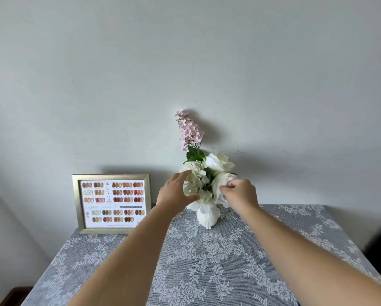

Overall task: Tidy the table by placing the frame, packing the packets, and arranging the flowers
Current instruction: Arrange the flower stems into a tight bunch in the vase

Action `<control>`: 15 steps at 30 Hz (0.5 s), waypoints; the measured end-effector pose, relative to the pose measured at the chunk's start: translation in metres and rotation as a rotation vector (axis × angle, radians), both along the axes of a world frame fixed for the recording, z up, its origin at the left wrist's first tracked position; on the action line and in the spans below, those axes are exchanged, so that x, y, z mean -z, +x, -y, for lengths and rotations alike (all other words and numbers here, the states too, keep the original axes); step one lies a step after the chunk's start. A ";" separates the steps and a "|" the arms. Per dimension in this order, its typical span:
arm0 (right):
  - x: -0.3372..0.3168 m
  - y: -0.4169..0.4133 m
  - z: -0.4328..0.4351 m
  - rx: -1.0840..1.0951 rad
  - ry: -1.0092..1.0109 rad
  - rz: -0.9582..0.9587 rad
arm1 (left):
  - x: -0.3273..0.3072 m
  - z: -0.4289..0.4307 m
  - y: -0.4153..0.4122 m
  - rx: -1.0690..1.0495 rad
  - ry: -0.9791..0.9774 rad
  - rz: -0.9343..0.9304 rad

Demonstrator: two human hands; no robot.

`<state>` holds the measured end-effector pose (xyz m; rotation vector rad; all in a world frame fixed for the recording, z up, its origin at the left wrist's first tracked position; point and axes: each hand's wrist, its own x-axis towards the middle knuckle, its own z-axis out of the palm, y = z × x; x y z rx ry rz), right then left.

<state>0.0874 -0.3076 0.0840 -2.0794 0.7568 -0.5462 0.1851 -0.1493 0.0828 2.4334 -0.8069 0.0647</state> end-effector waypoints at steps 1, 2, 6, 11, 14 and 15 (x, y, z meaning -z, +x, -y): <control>0.000 0.001 -0.002 -0.006 -0.042 -0.043 | 0.000 0.000 0.000 0.005 -0.008 0.000; 0.000 0.001 -0.005 -0.010 -0.072 -0.085 | 0.000 0.000 0.000 0.011 -0.015 0.000; 0.004 0.001 -0.007 -0.007 -0.121 -0.159 | 0.002 0.000 0.002 0.022 -0.016 0.003; -0.005 -0.010 0.009 -0.028 -0.325 -0.183 | 0.001 -0.003 0.006 0.018 0.002 0.028; -0.024 -0.008 0.032 0.003 -0.461 -0.104 | -0.003 -0.004 0.009 0.009 -0.020 0.050; -0.032 -0.006 0.040 0.009 -0.471 -0.069 | -0.004 -0.005 0.010 0.012 -0.026 0.055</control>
